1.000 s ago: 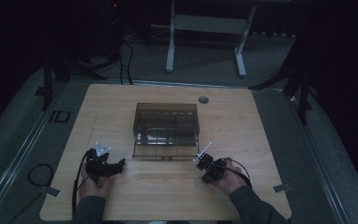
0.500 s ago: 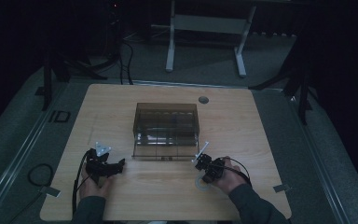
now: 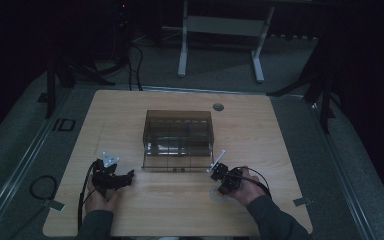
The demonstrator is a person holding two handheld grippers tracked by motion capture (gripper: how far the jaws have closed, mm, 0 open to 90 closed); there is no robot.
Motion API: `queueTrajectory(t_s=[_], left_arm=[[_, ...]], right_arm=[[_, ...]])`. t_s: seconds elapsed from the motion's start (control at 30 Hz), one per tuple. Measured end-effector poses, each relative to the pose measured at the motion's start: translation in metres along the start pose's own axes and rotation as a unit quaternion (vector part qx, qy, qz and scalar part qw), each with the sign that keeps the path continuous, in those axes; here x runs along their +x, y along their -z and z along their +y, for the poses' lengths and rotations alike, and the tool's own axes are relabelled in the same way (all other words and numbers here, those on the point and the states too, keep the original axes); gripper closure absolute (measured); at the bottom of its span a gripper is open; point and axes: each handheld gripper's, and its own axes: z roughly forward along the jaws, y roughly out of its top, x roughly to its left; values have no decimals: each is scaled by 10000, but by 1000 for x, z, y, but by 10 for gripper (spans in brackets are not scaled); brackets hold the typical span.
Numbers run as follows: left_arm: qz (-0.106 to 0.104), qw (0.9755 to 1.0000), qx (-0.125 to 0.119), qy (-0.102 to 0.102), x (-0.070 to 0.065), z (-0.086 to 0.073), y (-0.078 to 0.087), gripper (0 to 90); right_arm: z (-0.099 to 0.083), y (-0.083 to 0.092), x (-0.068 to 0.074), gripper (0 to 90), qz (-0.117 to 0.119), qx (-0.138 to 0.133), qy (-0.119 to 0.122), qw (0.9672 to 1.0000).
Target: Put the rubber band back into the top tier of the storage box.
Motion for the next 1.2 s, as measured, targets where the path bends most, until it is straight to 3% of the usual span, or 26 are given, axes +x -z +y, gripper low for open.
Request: queueTrajectory(t_s=[1.2], left_arm=[[1, 10000, 1, -1, 0, 0, 0, 127]], right_arm=[[-7, 20, -12, 819, -60, 91, 30, 9999]])
